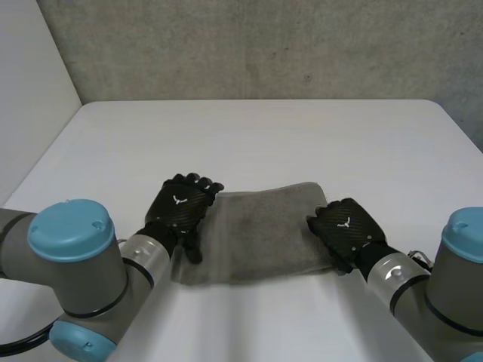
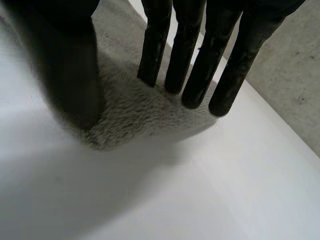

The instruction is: Fold the towel.

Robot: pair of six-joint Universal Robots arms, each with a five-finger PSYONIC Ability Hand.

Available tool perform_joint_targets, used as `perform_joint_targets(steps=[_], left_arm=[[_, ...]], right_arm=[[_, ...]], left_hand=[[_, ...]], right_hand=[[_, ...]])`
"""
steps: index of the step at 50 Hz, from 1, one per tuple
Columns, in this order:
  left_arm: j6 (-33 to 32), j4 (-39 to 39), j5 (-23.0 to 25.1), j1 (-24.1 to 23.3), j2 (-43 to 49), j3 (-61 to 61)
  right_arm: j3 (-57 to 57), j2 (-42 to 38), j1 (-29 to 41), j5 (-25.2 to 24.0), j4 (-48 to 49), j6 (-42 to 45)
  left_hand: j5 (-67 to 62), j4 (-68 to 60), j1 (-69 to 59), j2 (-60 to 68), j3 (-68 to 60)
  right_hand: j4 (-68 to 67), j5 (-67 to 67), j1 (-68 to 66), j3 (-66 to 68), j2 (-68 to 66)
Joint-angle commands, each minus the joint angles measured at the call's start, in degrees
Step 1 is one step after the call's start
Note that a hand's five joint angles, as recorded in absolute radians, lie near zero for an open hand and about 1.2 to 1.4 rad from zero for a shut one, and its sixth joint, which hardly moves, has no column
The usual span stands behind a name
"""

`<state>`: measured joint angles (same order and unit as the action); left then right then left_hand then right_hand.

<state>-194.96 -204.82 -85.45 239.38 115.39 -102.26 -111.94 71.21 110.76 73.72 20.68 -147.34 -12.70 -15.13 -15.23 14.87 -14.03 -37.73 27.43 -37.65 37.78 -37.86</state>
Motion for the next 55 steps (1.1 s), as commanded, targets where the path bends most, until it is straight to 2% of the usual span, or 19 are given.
perform_joint_targets(steps=[1, 2, 6, 19, 23, 27, 30, 32, 38, 39, 40, 41, 45, 47, 48, 50, 51, 53, 55], left_arm=[[-0.42, 0.03, 0.02, -0.49, 0.01, -0.39], [-0.42, 0.03, 0.02, -0.49, 0.01, -0.39], [-0.42, 0.03, -0.06, -1.19, -0.6, -0.66], [0.19, 0.38, -0.33, -0.76, -8.25, -1.53], [0.2, 0.65, -0.59, 1.35, -11.32, -1.36], [0.2, 0.65, -1.64, 4.42, -14.74, -1.36], [0.28, 0.65, -2.17, 5.66, -15.99, -1.36], [0.54, 0.74, -3.14, 8.2, -18.0, -1.62], [2.65, 0.82, -3.58, 11.63, -19.67, -1.97], [3.7, 0.82, -3.58, 11.98, -19.76, -2.06], [3.71, 0.82, -3.58, 11.99, -19.76, -2.06], [4.58, 0.82, -3.49, 12.34, -19.76, -2.15], [6.0, 0.82, -3.49, 12.96, -19.76, -2.15], [6.87, 0.74, -3.32, 13.13, -19.68, -1.8], [6.87, 0.74, -3.32, 13.13, -19.68, -1.8], [7.57, 0.74, -3.14, 12.7, -19.68, -1.54], [7.58, 0.74, -3.14, 12.69, -19.68, -1.53], [8.1, 0.82, -2.97, 12.08, -19.68, -1.45], [8.45, 0.82, -2.79, 11.73, -19.68, -1.45]], right_arm=[[1.28, -2.74, 0.51, 0.45, 1.91, 0.03], [1.28, -2.74, 0.51, 0.46, 1.91, 0.03], [1.63, -3.18, 0.51, 1.07, 1.73, 0.29], [1.9, 7.1, 1.83, 5.91, -0.64, 14.8], [7.76, 8.51, 10.5, 5.73, -2.48, 18.48], [14.97, 4.31, 19.3, 4.94, -2.84, 21.73], [17.54, 1.83, 22.31, 4.94, -3.28, 23.32], [21.74, -3.76, 28.35, 4.68, -5.37, 26.56], [26.23, -14.06, 34.79, 3.0, -12.14, 32.28], [26.42, -15.03, 34.7, 3.18, -12.76, 32.2], [26.42, -15.04, 34.7, 3.18, -12.77, 32.2], [26.07, -15.13, 34.44, 3.27, -12.16, 31.76], [25.01, -13.46, 33.74, 4.15, -8.99, 28.42], [22.74, -8.3, 31.29, 4.94, -6.02, 22.04], [22.73, -8.28, 31.28, 4.94, -6.0, 22.0], [20.36, -4.51, 28.65, 4.94, -3.9, 13.0], [20.35, -4.5, 28.64, 4.94, -3.89, 12.95], [19.04, -1.44, 26.8, 5.46, -3.37, 4.12], [18.69, 0.58, 26.01, 5.64, -3.71, 0.07]], left_hand=[[11.31, 3.74, 3.84, -3.48, 2.63], [11.31, 3.74, 3.84, -3.48, 2.63], [11.31, 3.74, 3.84, -3.48, 2.63], [11.65, 4.08, 4.17, -3.82, 2.97], [11.82, 4.25, 4.34, -3.99, 3.14], [11.82, 4.25, 4.34, -3.99, 3.14], [11.82, 4.25, 4.34, -3.99, 3.14], [11.98, 4.41, 4.51, -4.15, 3.31], [11.98, 4.41, 4.51, -4.15, 3.31], [11.98, 4.41, 4.51, -4.15, 3.31], [11.98, 4.41, 4.51, -4.15, 3.31], [11.98, 4.41, 4.51, -4.15, 3.31], [11.98, 4.41, 4.51, -4.15, 3.31], [11.98, 4.41, 4.51, -4.15, 3.31], [11.98, 4.41, 4.51, -4.15, 3.31], [11.98, 4.41, 4.51, -4.15, 3.31], [11.98, 4.41, 4.51, -4.15, 3.31], [11.98, 4.41, 4.51, -4.15, 3.31], [12.15, 4.58, 4.68, -4.32, 3.47]], right_hand=[[-21.11, 21.4, -21.19, 21.06, -20.98], [-21.14, 21.43, -21.21, 21.09, -21.01], [-42.2, 42.49, -42.28, 42.15, -42.07], [-42.27, 42.57, -42.35, 42.22, -42.14], [-42.27, 42.57, -42.35, 42.22, -42.14], [-42.27, 42.57, -42.35, 42.22, -42.14], [-42.27, 42.57, -42.35, 42.22, -42.14], [-42.27, 42.57, -42.35, 42.22, -42.14], [-42.27, 42.57, -42.35, 42.22, -42.14], [-22.85, 23.14, -22.92, 22.8, -22.72], [-22.66, 22.95, -22.73, 22.61, -22.52], [-2.17, 2.46, -2.24, 2.12, -2.04], [3.42, -3.13, 3.35, -3.47, 3.55], [18.3, -18.0, 18.22, -18.35, 18.43], [18.39, -18.1, 18.32, -18.44, 18.52], [26.27, -25.98, 26.2, -26.32, 26.4], [26.3, -26.0, 26.22, -26.35, 26.43], [27.73, -27.43, 27.65, -27.78, 27.86], [27.73, -27.43, 27.65, -27.78, 27.86]])
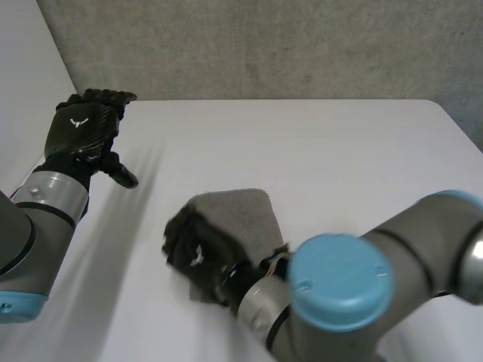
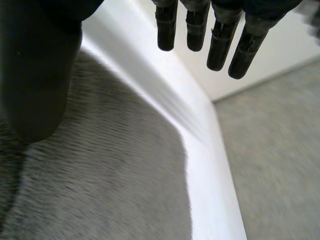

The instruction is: Fold the towel.

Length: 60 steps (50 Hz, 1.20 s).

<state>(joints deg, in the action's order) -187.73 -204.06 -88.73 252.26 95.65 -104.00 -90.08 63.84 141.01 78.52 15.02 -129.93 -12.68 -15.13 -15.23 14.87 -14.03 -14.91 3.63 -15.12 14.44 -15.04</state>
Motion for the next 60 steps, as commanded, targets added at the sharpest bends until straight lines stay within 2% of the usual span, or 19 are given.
perform_joint_targets(steps=[1, 2, 8, 13, 17, 24, 33, 41, 44, 46, 47, 51, 60], left_arm=[[1.57, 0.06, 0.48, -1.85, 0.07, 0.21], [1.92, 0.06, 0.48, -2.81, 0.15, 0.2], [2.37, 0.06, 0.4, -7.29, 2.17, -0.41], [2.45, 0.15, 0.13, -11.68, 5.68, -0.5], [2.28, 0.76, 0.04, -13.46, 8.94, -0.59], [0.44, 2.25, -0.31, -17.06, 20.09, 0.55], [-1.94, 2.79, -0.39, -16.88, 20.11, 1.7], [-2.2, 2.96, -1.19, -16.88, 12.28, 2.67], [-2.2, 3.23, -1.45, -16.53, 7.89, 3.37], [-2.2, 4.54, -3.28, -14.35, 3.08, 4.33], [-2.2, 4.54, -3.29, -14.34, 3.05, 4.34], [-1.68, 7.52, -7.5, -10.04, -4.13, 6.96], [-1.68, 12.89, -8.48, -8.36, -7.32, 8.91]], right_arm=[[-3.43, 9.36, -5.73, 0.93, 1.51, -20.68], [-3.78, 9.72, -8.01, 1.36, 0.9, -23.59], [-3.44, 9.73, -14.53, 2.34, -4.19, -27.65], [-2.82, 6.66, -15.33, 2.07, -5.52, -30.2], [-2.03, 3.31, -15.33, 2.07, -5.79, -32.14], [-0.27, -3.88, -15.24, 2.34, -5.79, -32.67], [0.08, -5.74, -15.41, 2.16, -5.7, -32.67], [0.61, 3.75, -17.44, 2.95, -5.26, -33.02], [1.22, 8.14, -17.61, 5.06, -5.44, -33.72], [2.62, 12.17, -17.96, 9.87, -6.13, -35.12], [2.63, 12.19, -17.96, 9.89, -6.14, -35.13], [5.52, 16.48, -19.89, 15.77, -10.78, -35.31], [8.52, 19.31, -22.27, 16.75, -16.16, -35.48]], left_hand=[[11.96, 4.42, 4.51, -4.16, 3.31], [11.96, 4.41, 4.51, -4.15, 3.31], [11.96, 4.41, 4.51, -4.15, 3.31], [11.96, 4.41, 4.51, -4.15, 3.31], [12.13, 4.58, 4.68, -4.32, 3.48], [12.13, 4.58, 4.68, -4.32, 3.48], [12.13, 4.58, 4.68, -4.32, 3.48], [12.3, 4.75, 4.85, -4.49, 3.64], [12.3, 4.75, 4.85, -4.49, 3.64], [12.47, 4.92, 5.02, -4.66, 3.81], [12.47, 4.92, 5.02, -4.66, 3.81], [12.47, 4.92, 5.02, -4.66, 3.81], [12.47, 4.92, 5.02, -4.66, 3.81]], right_hand=[[4.91, -3.63, 5.12, -4.44, 5.04], [4.91, -3.63, 5.12, -4.44, 5.04], [4.91, -3.63, 5.12, -4.44, 5.04], [4.91, -3.63, 5.12, -4.44, 5.04], [4.91, -3.63, 5.12, -4.44, 5.04], [4.91, -3.63, 5.12, -4.44, 5.04], [4.91, -3.63, 5.12, -4.44, 5.04], [4.91, -3.63, 5.12, -4.44, 5.04], [4.91, -3.63, 5.12, -4.44, 5.04], [4.91, -3.63, 5.12, -4.44, 5.04], [4.91, -3.63, 5.12, -4.44, 5.04], [4.91, -3.63, 5.12, -4.44, 5.04], [4.91, -3.63, 5.12, -4.44, 5.04]])
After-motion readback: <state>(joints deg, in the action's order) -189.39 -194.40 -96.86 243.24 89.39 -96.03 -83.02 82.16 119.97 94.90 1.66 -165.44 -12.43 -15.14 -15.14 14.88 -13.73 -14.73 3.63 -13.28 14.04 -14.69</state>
